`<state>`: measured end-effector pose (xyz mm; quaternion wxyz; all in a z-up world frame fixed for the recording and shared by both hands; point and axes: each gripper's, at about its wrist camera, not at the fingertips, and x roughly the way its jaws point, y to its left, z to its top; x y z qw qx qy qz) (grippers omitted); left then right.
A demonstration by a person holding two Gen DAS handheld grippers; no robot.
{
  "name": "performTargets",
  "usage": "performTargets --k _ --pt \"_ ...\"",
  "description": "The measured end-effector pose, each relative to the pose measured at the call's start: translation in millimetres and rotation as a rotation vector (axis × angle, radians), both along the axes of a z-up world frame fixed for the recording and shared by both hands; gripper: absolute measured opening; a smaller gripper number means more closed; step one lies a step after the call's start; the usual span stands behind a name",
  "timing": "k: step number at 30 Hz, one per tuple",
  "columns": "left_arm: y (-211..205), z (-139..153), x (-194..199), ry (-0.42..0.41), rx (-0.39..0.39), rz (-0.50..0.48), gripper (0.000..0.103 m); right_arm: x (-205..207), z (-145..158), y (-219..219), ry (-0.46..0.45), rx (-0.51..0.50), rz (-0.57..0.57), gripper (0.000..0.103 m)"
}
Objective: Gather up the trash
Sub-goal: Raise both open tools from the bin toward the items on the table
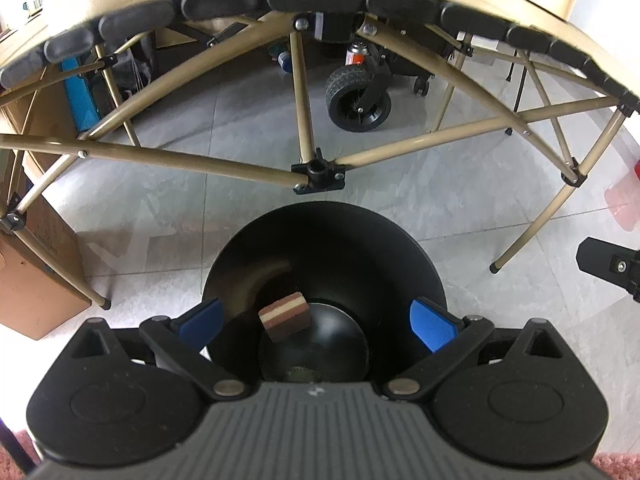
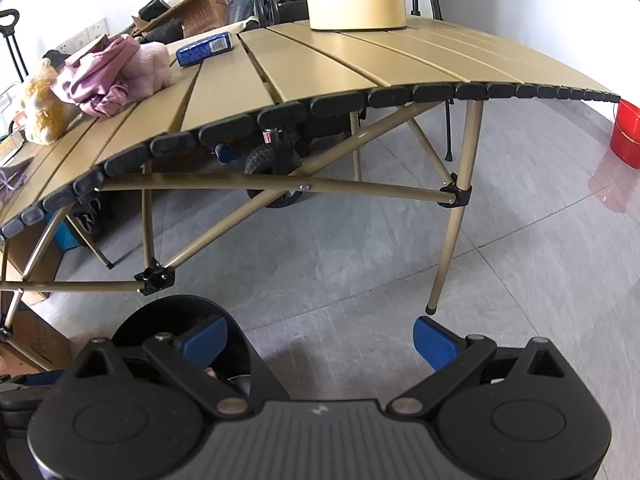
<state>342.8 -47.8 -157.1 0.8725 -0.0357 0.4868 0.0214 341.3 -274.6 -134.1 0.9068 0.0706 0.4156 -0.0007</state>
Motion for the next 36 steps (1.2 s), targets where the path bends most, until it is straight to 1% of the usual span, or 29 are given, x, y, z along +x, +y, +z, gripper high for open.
performTargets --k 7,9,13,18,24,30,32,36 --pt "5 15 -7 -0.057 -0.007 0.004 0.102 -7 15 0 -0.043 0.022 0.012 0.100" --pt "6 22 -12 -0.087 -0.007 -0.003 0.102 -9 21 -1 -0.059 0.036 0.017 0.100" --pt "6 36 -22 -0.159 0.022 -0.013 0.102 -15 35 -1 -0.096 0.061 0.029 0.100" --pt "3 53 -34 -0.236 0.037 -0.026 0.102 -24 56 -1 -0.160 0.088 0.062 0.100" --pt "-2 77 -48 -0.310 0.060 -0.043 0.102 -35 80 -1 -0.242 0.141 0.096 0.100" --pt "4 102 -62 -0.383 0.066 -0.033 0.103 -41 100 2 -0.315 0.200 0.135 0.101" --pt "7 109 -66 -0.404 0.074 -0.027 0.103 -42 105 6 -0.337 0.217 0.158 0.103" --pt "18 124 -76 -0.451 0.084 0.000 0.103 -42 115 18 -0.385 0.251 0.197 0.103"
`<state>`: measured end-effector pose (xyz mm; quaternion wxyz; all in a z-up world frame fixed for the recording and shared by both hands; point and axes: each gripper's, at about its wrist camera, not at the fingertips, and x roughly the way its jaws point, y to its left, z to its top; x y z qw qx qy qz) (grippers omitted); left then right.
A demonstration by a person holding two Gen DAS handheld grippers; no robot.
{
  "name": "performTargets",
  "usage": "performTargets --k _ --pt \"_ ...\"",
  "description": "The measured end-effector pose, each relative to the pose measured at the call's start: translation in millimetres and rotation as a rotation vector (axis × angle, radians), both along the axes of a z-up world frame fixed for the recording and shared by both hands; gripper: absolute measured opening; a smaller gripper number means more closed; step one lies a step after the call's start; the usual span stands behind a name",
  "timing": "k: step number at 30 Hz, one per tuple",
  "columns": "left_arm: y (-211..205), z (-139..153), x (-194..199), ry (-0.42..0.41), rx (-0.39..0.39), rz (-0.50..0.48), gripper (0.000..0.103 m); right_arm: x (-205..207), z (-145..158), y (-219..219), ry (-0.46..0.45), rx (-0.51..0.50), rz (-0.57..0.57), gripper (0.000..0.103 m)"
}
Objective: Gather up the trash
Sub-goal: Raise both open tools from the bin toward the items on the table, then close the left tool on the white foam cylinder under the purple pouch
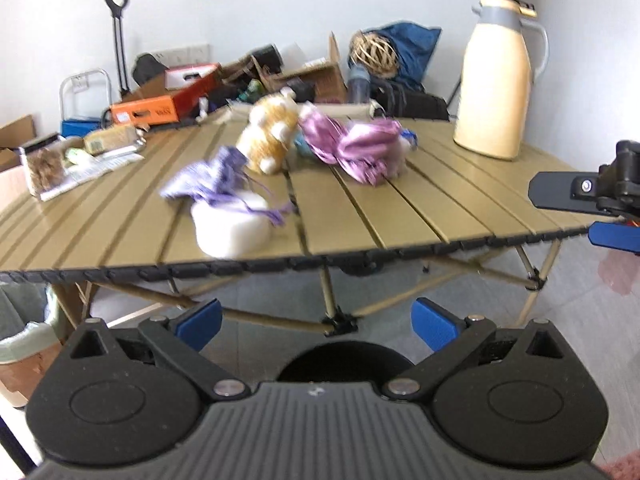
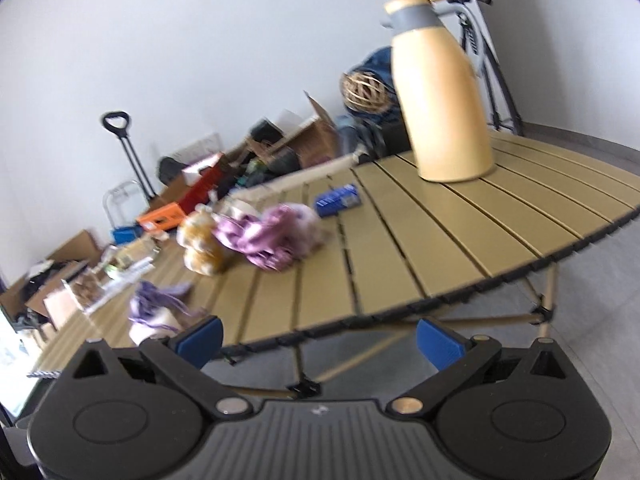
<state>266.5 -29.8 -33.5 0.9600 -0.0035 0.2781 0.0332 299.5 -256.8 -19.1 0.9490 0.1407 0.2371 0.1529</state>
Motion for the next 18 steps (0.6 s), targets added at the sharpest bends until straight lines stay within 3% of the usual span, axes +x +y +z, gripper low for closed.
performTargets --k 8,14,18 --pt "30 24 -6 -0.091 0.010 0.081 0.103 10 7 20 -0.068 0.095 0.029 0.103" --pt "44 22 7 -0.116 0.013 0.114 0.103 23 7 38 -0.093 0.095 0.031 0.103" --pt "48 16 20 -0.126 0.056 0.112 0.103 33 5 53 -0.101 0.061 0.037 0.103"
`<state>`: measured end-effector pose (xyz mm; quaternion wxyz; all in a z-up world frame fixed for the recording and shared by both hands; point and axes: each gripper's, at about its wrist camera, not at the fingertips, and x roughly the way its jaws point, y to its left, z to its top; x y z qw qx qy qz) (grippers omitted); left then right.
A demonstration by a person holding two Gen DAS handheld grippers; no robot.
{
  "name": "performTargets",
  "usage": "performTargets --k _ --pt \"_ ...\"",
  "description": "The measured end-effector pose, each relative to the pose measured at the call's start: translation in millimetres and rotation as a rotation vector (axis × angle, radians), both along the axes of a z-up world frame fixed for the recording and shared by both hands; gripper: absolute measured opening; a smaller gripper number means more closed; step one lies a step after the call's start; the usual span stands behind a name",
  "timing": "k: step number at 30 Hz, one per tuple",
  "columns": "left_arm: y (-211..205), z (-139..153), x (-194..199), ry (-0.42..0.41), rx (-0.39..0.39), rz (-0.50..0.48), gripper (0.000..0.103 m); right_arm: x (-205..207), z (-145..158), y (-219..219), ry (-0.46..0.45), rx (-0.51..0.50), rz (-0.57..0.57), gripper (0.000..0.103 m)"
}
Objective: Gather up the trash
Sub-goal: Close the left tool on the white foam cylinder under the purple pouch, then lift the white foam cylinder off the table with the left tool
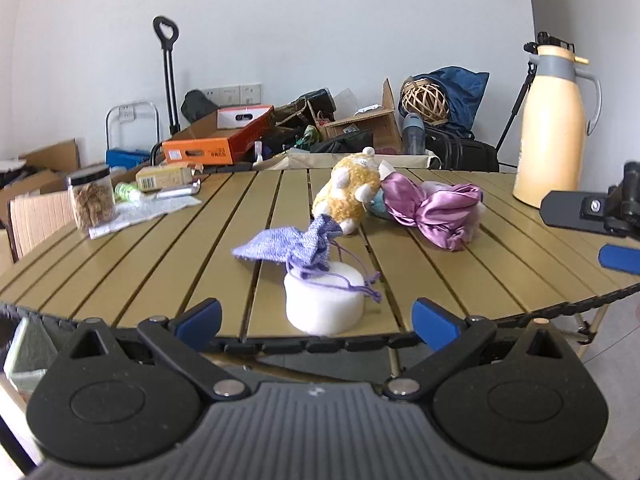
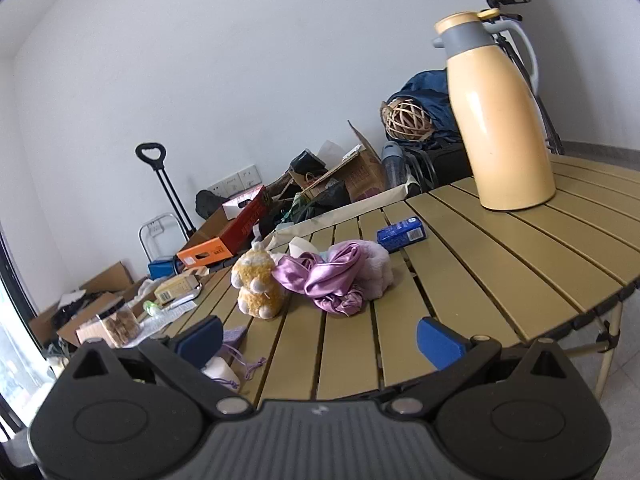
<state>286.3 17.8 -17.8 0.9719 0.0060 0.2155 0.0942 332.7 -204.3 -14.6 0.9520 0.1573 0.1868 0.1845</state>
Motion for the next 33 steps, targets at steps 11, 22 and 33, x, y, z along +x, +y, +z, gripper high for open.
performTargets --k 11,22,33 --pt "7 -22 43 0.081 0.060 -0.022 0.092 29 -7 13 -0.004 -0.041 -0.005 0.103" --pt "2 -24 62 0.062 0.074 -0.090 0.060 25 -16 4 0.026 -0.007 -0.039 0.103" --pt "-1 -25 44 0.047 0.093 -0.131 0.077 23 -25 7 0.057 -0.022 -0.045 0.103"
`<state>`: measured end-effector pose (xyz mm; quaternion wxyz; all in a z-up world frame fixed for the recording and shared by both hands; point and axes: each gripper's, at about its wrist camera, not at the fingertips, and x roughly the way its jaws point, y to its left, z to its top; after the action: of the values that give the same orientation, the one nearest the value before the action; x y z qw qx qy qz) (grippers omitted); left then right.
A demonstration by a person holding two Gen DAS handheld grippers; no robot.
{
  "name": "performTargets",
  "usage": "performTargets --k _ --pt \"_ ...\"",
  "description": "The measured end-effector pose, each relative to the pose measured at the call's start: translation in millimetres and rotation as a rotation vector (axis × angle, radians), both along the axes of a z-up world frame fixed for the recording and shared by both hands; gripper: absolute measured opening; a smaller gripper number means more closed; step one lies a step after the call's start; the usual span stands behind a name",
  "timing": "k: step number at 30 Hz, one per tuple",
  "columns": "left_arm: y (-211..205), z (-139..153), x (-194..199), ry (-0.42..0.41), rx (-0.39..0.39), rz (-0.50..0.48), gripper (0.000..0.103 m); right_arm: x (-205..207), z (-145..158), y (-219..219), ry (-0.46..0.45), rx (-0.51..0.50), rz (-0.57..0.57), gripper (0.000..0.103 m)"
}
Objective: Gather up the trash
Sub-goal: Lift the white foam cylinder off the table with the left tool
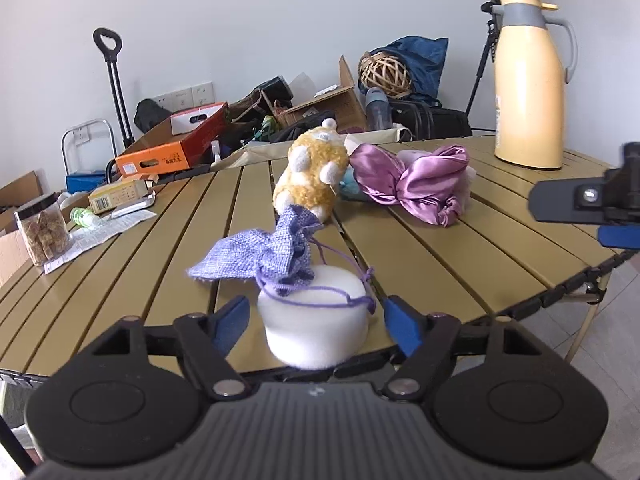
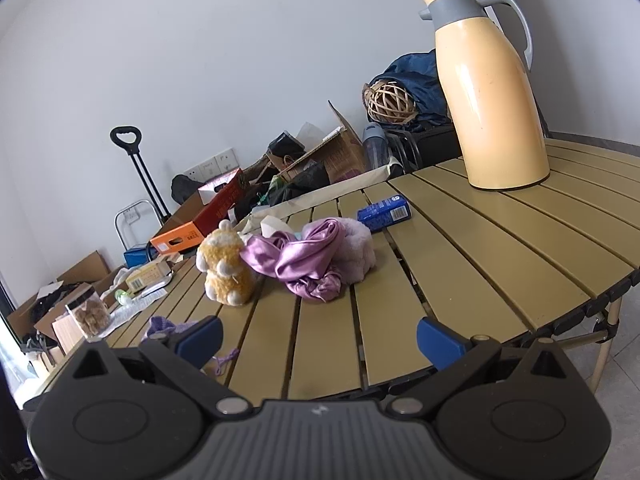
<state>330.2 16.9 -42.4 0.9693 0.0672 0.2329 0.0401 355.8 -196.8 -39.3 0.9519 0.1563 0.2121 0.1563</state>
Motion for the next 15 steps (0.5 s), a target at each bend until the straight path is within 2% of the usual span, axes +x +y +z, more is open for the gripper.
performTargets --k 4,6,8,10,12,15 --pt "2 0 -6 0.002 0.036 0.008 0.077 -1 0 1 0.002 -0.002 -0.001 0.103" --pt "3 -2 -2 0.018 0.038 0.007 0.071 -2 -1 1 0.005 -0.001 -0.001 0.103" --pt "4 -4 3 0.036 0.026 0.001 0.069 -1 -1 1 0.007 -0.003 0.001 0.103" --pt "5 -6 7 0.046 0.005 -0.016 0.059 0 -2 3 0.012 -0.007 0.004 0.103" --pt "6 -5 8 0.039 -0.011 -0.033 0.054 0 -4 4 0.017 -0.010 0.009 0.103" --pt "3 -2 1 0.014 0.000 -0.049 0.053 0 -3 6 0.014 -0.018 0.014 0.103"
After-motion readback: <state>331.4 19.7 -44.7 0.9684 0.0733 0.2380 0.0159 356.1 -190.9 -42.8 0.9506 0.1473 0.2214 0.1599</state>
